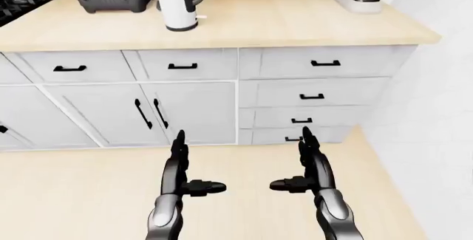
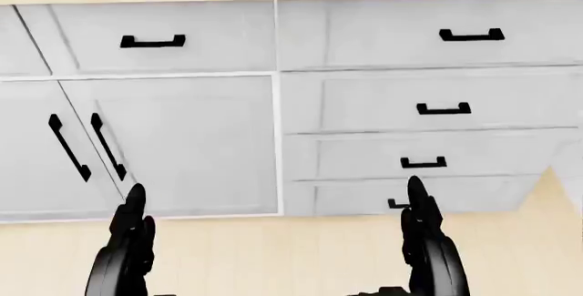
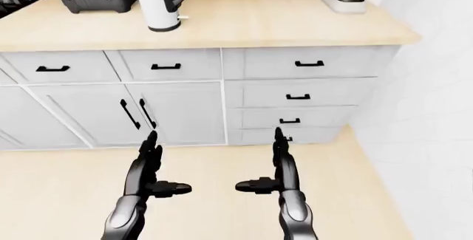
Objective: Press down the lever to turn on the electric kettle.
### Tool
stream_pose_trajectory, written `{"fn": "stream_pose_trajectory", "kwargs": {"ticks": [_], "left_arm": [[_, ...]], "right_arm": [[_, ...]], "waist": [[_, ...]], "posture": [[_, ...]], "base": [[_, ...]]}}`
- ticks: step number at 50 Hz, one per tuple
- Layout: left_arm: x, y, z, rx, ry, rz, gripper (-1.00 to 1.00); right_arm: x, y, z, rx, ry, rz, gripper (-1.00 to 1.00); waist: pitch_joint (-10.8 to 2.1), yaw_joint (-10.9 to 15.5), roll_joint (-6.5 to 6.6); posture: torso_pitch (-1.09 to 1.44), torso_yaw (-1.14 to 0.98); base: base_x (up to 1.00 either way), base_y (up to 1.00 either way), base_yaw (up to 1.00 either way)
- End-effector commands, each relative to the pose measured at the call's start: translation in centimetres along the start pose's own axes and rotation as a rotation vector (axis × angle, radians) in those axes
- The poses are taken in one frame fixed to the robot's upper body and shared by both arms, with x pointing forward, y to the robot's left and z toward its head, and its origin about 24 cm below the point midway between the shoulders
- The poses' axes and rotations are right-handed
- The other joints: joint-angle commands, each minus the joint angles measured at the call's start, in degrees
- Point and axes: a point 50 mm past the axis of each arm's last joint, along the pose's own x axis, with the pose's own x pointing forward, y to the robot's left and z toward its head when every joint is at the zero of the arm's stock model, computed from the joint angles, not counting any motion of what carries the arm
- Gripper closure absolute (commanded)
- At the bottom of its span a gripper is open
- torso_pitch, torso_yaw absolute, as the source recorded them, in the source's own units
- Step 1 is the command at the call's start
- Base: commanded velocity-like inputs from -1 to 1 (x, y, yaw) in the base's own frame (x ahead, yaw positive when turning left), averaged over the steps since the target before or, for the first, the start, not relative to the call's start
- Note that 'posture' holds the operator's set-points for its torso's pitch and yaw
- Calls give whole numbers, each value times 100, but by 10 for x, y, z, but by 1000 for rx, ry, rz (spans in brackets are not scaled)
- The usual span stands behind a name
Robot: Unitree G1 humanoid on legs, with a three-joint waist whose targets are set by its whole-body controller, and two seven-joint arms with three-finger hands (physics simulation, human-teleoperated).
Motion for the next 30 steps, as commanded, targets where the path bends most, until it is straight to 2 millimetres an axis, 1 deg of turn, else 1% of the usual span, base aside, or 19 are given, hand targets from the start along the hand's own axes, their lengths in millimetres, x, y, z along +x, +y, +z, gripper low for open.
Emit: {"fn": "stream_pose_trajectory", "kwargs": {"ticks": [1, 2, 3, 4, 5, 6, 7, 8, 14, 17, 22, 30], "left_arm": [[2, 0, 35, 3, -176, -5, -100], [2, 0, 35, 2, -177, -4, -100], [1, 0, 37, 1, -183, -3, -100], [1, 0, 37, 0, -184, -2, -100], [0, 0, 38, -1, -187, -1, -100], [0, 0, 38, -1, -189, -1, -100], [-1, 1, 40, 0, -193, 1, -100], [-1, 1, 41, 0, -196, 1, -100], [-4, 1, 45, 2, -210, 7, -100], [-5, 1, 47, 2, -216, 10, -100], [-10, 2, 58, 8, -238, 20, -100], [-20, 5, 75, 17, -277, 33, -100]], "right_arm": [[3, 0, 36, 5, -175, 0, -100], [2, 1, 36, 7, -178, 0, -100], [1, 1, 38, 8, -187, 4, -100], [-1, 2, 40, 6, -192, 5, -100], [-2, 1, 41, 5, -198, 6, -100], [-2, 2, 42, 4, -201, 6, -100], [-3, 2, 44, 6, -213, 8, -100], [-4, 2, 44, 5, -220, 12, -100], [-10, 6, 50, -2, -245, 16, -100], [-12, 7, 55, -7, -260, 15, -100], [-16, 5, 68, -27, -298, 4, -100], [-25, 5, 88, -50, -360, -2, -100]], "waist": [[-5, -12, -45], [-207, 12, -42], [-356, 43, -6], [-299, 43, -7], [-96, 38, -39], [-229, 44, -44], [-395, 44, -42], [-427, 45, -40], [-450, 50, -26], [-470, 46, -19], [-505, 43, -13], [-504, 42, -12]], "posture": [[0, 0], [0, 0], [0, 0], [0, 0], [0, 0], [0, 0], [0, 0], [0, 0], [0, 0], [0, 0], [0, 0], [0, 0]], "base": [[0, 0, 0], [0, 0, 0], [0, 0, 0], [0, 0, 0], [0, 0, 0], [0, 0, 0], [0, 0, 0], [0, 0, 0], [0, 0, 0], [0, 0, 0], [0, 0, 0], [0, 0, 0]]}}
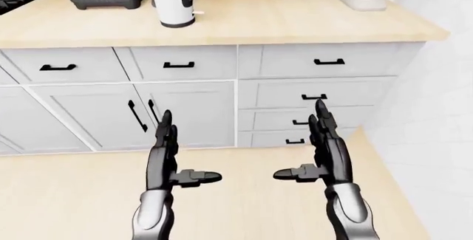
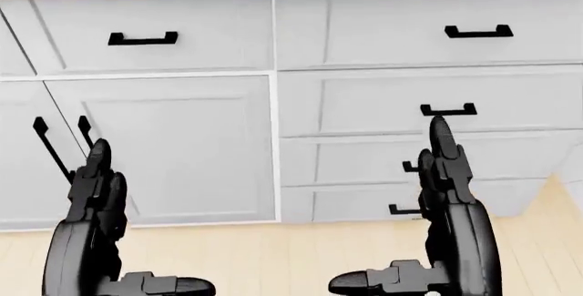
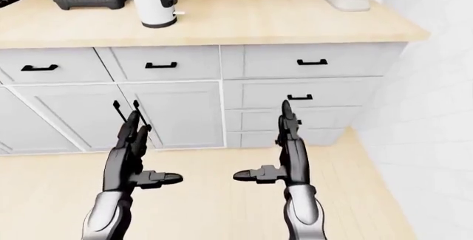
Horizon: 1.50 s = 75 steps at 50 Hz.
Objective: Press down the lever to turn on the electric kettle.
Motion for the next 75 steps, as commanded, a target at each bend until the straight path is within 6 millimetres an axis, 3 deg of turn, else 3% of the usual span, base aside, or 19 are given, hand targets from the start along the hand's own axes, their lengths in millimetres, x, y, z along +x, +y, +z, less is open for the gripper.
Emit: {"fn": "stream_pose_trajectory", "kwargs": {"ticks": [1, 10, 19, 37, 38, 39, 45, 50, 52, 54, 55, 56, 59, 63, 65, 67, 69, 70, 75], "left_arm": [[-1, 0, 21, 5, -88, 0, -100], [-8, 7, 43, 16, -142, 24, -100], [-13, 13, 58, 20, -174, 41, -100], [-15, 13, 58, 23, -179, 41, -100], [-15, 13, 60, 23, -179, 41, -100], [-15, 13, 59, 23, -179, 40, -100], [-15, 13, 59, 24, -179, 41, -100], [-15, 12, 57, 24, -178, 40, -100], [-16, 13, 61, 24, -178, 41, -100], [-16, 13, 61, 24, -179, 42, -100], [-15, 13, 61, 24, -179, 42, -100], [-15, 13, 62, 25, -179, 42, -100], [-15, 13, 61, 25, -180, 42, -100], [-16, 14, 59, 26, -181, 42, -100], [-15, 13, 58, 26, -180, 41, -100], [-15, 13, 60, 27, -180, 40, -100], [-15, 13, 61, 28, -181, 40, -100], [-15, 13, 61, 28, -181, 40, -100], [-16, 13, 59, 29, -180, 40, -100]], "right_arm": [[1, 0, 20, -11, -94, 0, -100], [-4, -1, 44, -29, -164, -1, -100], [-9, -4, 51, -27, -192, -11, -100], [-7, -5, 49, -32, -164, -44, -100], [-7, -5, 49, -32, -164, -44, -100], [-8, -5, 49, -33, -166, -44, -100], [-7, -4, 49, -37, -164, -43, -100], [-7, -4, 49, -39, -162, -43, -100], [-7, -4, 49, -38, -163, -45, -100], [-7, -4, 49, -39, -162, -45, -100], [-7, -4, 49, -39, -161, -45, -100], [-8, -5, 49, -38, -161, -46, -100], [-7, -3, 47, -39, -158, -44, -100], [-7, -4, 47, -40, -157, -45, -100], [-7, -3, 47, -40, -159, -43, -100], [-7, -3, 47, -40, -158, -42, -100], [-7, -2, 46, -39, -156, -41, -100], [-7, -2, 46, -40, -156, -40, -100], [-7, -1, 46, -45, -154, -40, -100]], "waist": [[-91, 1, 6], [-45, 1, 14], [-16, 0, 15], [-24, 11, 13], [-112, -1, 41], [-20, -8, 20], [89, -5, 234], [81, -17, 119], [72, -25, -40], [63, -23, -297], [113, -47, -159], [108, -71, -120], [82, -48, -166], [146, -29, 9], [159, -40, 178], [51, -37, 543], [131, 14, 401], [155, 0, 399], [115, 0, 163]], "posture": [[0, 0], [0, 0], [0, 0], [0, 0], [0, 0], [0, 0], [0, 0], [0, 0], [0, 0], [0, 0], [0, 0], [0, 0], [0, 0], [0, 0], [0, 0], [0, 0], [0, 0], [0, 0], [0, 0]], "base": [[0, 0, 0], [0, 0, 0], [0, 0, 0], [0, 0, 0], [0, 9, 0], [0, 9, 0], [0, 10, 0], [0, 10, 0], [0, 10, 0], [0, 10, 0], [0, 9, 0], [0, 10, 0], [0, 10, 0], [0, 10, 0], [0, 11, 0], [0, 10, 0], [0, 10, 0], [0, 10, 0], [0, 10, 0]]}}
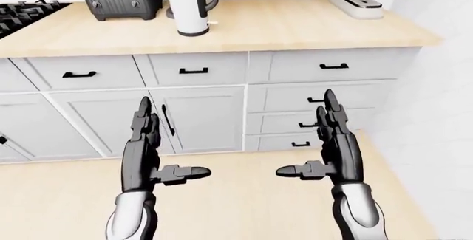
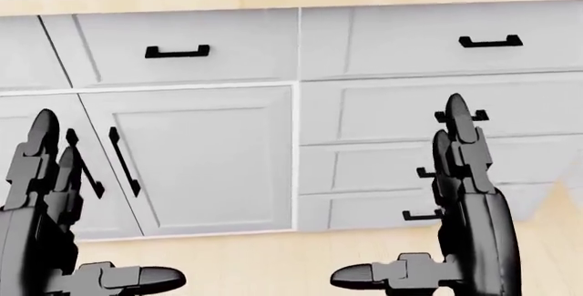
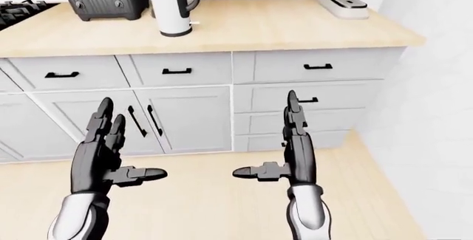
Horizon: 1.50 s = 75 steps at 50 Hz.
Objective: Press down the lever to turn on the electric kettle.
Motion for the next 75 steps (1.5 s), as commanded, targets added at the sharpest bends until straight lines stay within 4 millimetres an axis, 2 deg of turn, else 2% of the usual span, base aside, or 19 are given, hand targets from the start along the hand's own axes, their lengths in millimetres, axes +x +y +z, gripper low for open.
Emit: {"fn": "stream_pose_trajectory", "kwargs": {"ticks": [1, 4, 6, 7, 15, 19, 29, 33, 34, 38, 42, 46, 47, 57, 61, 62, 65, 71, 75], "left_arm": [[-1, -3, 12, -3, -85, -13, -100], [0, -3, 11, -3, -84, -14, -100], [1, -3, 15, -3, -84, -13, -100], [0, -2, 12, -2, -84, -13, -100], [-2, -2, 14, 0, -87, -8, -100], [-2, -1, 16, 0, -88, -8, -100], [-1, -1, 16, -1, -87, -7, -100], [-1, -1, 16, -1, -87, -7, -100], [-1, -1, 16, -1, -87, -7, -100], [-2, -1, 14, -1, -87, -6, -100], [-2, 0, 16, 0, -88, -6, -100], [-2, 0, 16, 0, -88, -6, -100], [-2, 0, 16, 0, -88, -5, -100], [-2, 0, 15, -1, -88, -6, -100], [-2, 0, 12, 0, -88, -6, -100], [-1, -1, 16, 0, -89, -6, -100], [0, 0, 17, 1, -89, -6, -100], [-1, 0, 15, 0, -90, -6, -100], [-1, 0, 15, 0, -88, -5, -100]], "right_arm": [[1, -2, 16, -7, -91, -11, -100], [1, -2, 16, -7, -91, -10, -100], [1, -2, 16, -7, -90, -10, -100], [2, -1, 15, -8, -89, -8, -100], [1, 1, 16, -15, -87, 2, -100], [1, 2, 16, -16, -87, 3, -100], [1, 3, 15, -18, -87, 4, -100], [1, 3, 15, -16, -88, 6, -100], [1, 3, 15, -16, -88, 5, -100], [1, 3, 15, -18, -88, 6, -100], [1, 3, 15, -19, -88, 5, -100], [2, 4, 15, -19, -88, 8, -100], [2, 4, 15, -18, -88, 8, -100], [2, 5, 15, -12, -94, 17, -100], [2, 5, 15, -11, -94, 19, -100], [2, 5, 15, -11, -94, 19, -100], [2, 5, 15, -11, -94, 19, -100], [2, 5, 15, -12, -95, 20, -100], [2, 5, 15, -12, -95, 18, -100]], "waist": [[-59, -12, 17], [-66, -15, -203], [-146, -31, -510], [-106, -72, -356], [-41, -43, -102], [-124, -59, 434], [-59, -18, -44], [-154, -33, -535], [-89, -96, -311], [-113, -60, -305], [-33, -51, -75], [-147, -52, 510], [-110, 1, 294], [-61, 11, -44], [-135, -12, -565], [-83, -67, -361], [-70, -7, -380], [-26, 1, -39], [-170, -8, 561]], "posture": [[0, 0], [0, 0], [0, 0], [0, 0], [0, 0], [0, 0], [0, 0], [0, 0], [0, 0], [0, 0], [0, 0], [0, 0], [0, 0], [0, 0], [0, 0], [0, 0], [0, 0], [0, 0], [0, 0]], "base": [[0, 10, 0], [0, 10, 0], [0, 10, 0], [0, 10, 0], [0, 10, 0], [0, 10, 0], [0, 10, 0], [0, 10, 0], [0, 10, 0], [0, 10, 0], [0, 10, 0], [0, 10, 0], [0, 10, 0], [0, 4, 16], [0, 0, 32], [0, 0, 33], [0, 0, 32], [0, 0, 32], [0, 0, 32]]}}
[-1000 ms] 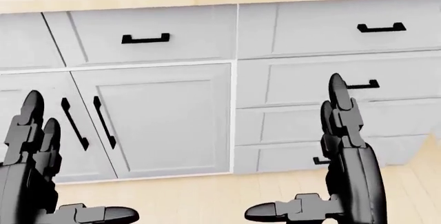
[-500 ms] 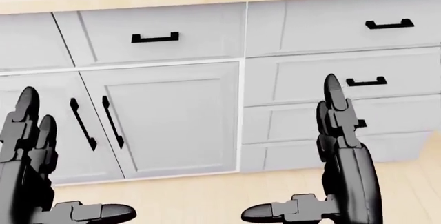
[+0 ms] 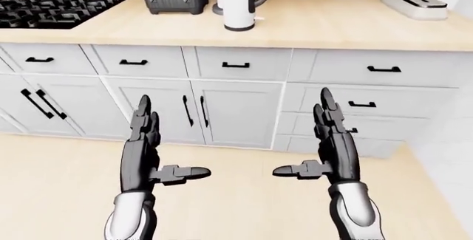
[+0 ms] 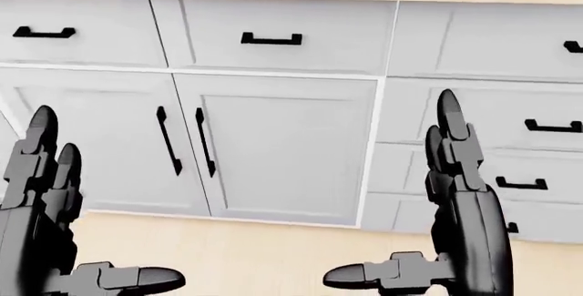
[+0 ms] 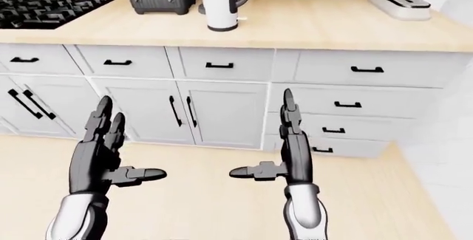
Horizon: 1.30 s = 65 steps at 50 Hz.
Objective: Press down the lever to turn on the electric kettle.
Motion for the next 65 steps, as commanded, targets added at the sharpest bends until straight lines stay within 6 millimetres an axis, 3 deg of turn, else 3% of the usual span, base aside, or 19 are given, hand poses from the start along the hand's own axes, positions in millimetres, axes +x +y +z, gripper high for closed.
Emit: {"fn": "stream_pose_trajectory", "kwargs": {"ticks": [1, 2, 4, 5, 6, 8, 11, 12, 19, 36, 37, 39, 46, 52, 56, 57, 58, 60, 65], "left_arm": [[0, 0, 11, 1, -69, 4, -100], [0, 0, 13, 1, -69, 4, -100], [-1, 0, 8, 2, -68, 4, -100], [0, 0, 9, 2, -68, 4, -100], [0, 0, 11, 2, -68, 3, -100], [-1, 0, 8, 2, -68, 3, -100], [-1, 0, 8, 2, -68, 2, -100], [-1, 0, 8, 1, -68, 2, -100], [-1, 0, 7, 2, -69, 1, -100], [-2, 0, 12, 2, -70, 1, -100], [-3, -1, 9, 2, -71, 1, -100], [-2, -1, 11, 3, -71, 0, -100], [-2, -1, 10, 6, -74, -1, -100], [-1, -1, 12, 7, -76, -2, -100], [0, -1, 14, 9, -77, -3, -100], [0, -1, 13, 9, -77, -4, -100], [0, -1, 14, 9, -76, -5, -100], [1, -1, 14, 11, -76, -4, -100], [1, -1, 14, 11, -75, -3, -100]], "right_arm": [[1, -1, 13, -4, -74, -1, -100], [1, -1, 13, -3, -74, -1, -100], [1, -1, 13, 0, -72, -3, -100], [2, -1, 12, -4, -68, -6, -100], [2, -1, 12, -3, -69, -9, -100], [1, -1, 13, 0, -72, -9, -100], [0, -1, 14, 4, -84, -5, -100], [0, -1, 14, 5, -85, -5, -100], [0, -1, 15, 9, -96, -1, -100], [-1, 0, 16, 6, -102, 2, -100], [-1, 0, 16, 5, -102, 3, -100], [0, 0, 16, 4, -103, 3, -100], [-1, 0, 16, 4, -103, 4, -100], [-1, 0, 16, 5, -101, 4, -100], [0, 0, 15, 3, -99, 5, -100], [0, 0, 15, 3, -99, 5, -100], [0, 0, 14, 2, -99, 5, -100], [0, 0, 14, 2, -97, 6, -100], [1, 1, 13, -2, -94, 8, -100]], "waist": [[-48, 46, -39], [-64, 16, 38], [-93, -1, -33], [-79, 22, -242], [4, 28, -343], [20, 56, -407], [-54, 115, -675], [-22, 89, -562], [-154, 21, -422], [-235, -24, -392], [-327, -25, -365], [-92, -28, -365], [-12, -46, -447], [-19, -63, -307], [43, -49, 55], [16, 7, -158], [17, -36, -46], [-14, 5, -38], [4, 24, -244]], "posture": [[0, 0], [0, 0], [0, 0], [0, 0], [0, 0], [0, 0], [0, 0], [0, 0], [0, 0], [0, 0], [0, 0], [0, 0], [0, 0], [0, 0], [0, 0], [0, 0], [0, 0], [0, 0], [0, 0]], "base": [[0, 0, 32], [0, 0, 33], [0, 16, 16], [0, 13, 0], [0, 0, 0], [0, 0, 0], [0, 0, 0], [0, 0, 0], [0, 0, 0], [1, 0, 0], [10, 0, 0], [13, 0, 0], [15, 0, 0], [15, 0, 0], [15, 0, 0], [16, 0, 0], [17, 0, 0], [16, 0, 0], [15, 0, 0]]}}
